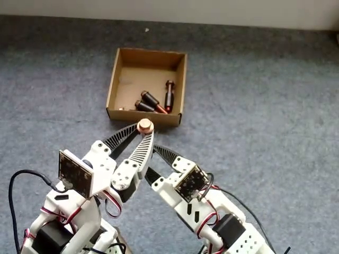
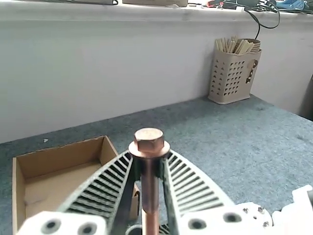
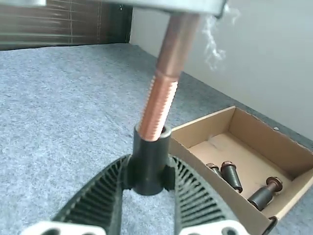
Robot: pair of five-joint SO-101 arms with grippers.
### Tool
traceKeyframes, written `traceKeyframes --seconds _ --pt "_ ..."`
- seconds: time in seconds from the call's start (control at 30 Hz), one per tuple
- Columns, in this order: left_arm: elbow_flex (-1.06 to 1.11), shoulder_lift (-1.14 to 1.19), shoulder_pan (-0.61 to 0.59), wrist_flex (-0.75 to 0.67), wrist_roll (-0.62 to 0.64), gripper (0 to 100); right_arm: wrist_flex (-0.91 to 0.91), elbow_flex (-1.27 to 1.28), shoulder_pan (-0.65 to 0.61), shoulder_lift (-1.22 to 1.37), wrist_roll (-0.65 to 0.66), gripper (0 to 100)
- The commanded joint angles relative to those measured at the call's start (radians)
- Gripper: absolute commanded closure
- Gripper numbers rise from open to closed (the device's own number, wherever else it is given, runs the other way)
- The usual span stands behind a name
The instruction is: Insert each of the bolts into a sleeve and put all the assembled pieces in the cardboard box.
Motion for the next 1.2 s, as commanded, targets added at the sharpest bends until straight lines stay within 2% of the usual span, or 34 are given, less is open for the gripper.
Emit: traceKeyframes --seconds 0.0,0.23,0.43,0.6,0.8,1.0,1.17 --pt "-0.005 0.004 -0.022 -0.005 -0.012 99 0.002 0.133 -0.002 -0.021 0.005 99.4" --pt "0.025 0.004 -0.114 -0.04 -0.006 99 0.001 0.133 -0.002 -0.021 0.005 99.4" --pt "0.114 0.004 -0.056 -0.112 -0.008 99 -0.001 0.134 -0.002 -0.021 0.005 99.4" --pt "0.122 0.004 -0.002 -0.106 -0.009 99 -0.001 0.134 -0.002 -0.021 0.005 99.4" --pt "0.122 0.004 -0.004 -0.104 -0.006 99 -0.001 0.134 0.031 -0.021 0.005 99.4" --pt "0.166 0.004 -0.004 -0.104 -0.003 79 -0.044 0.137 0.097 -0.022 0.003 99.4" --pt "0.171 0.004 -0.012 -0.104 -0.005 78 -0.058 0.133 0.125 -0.022 -0.075 99.4"
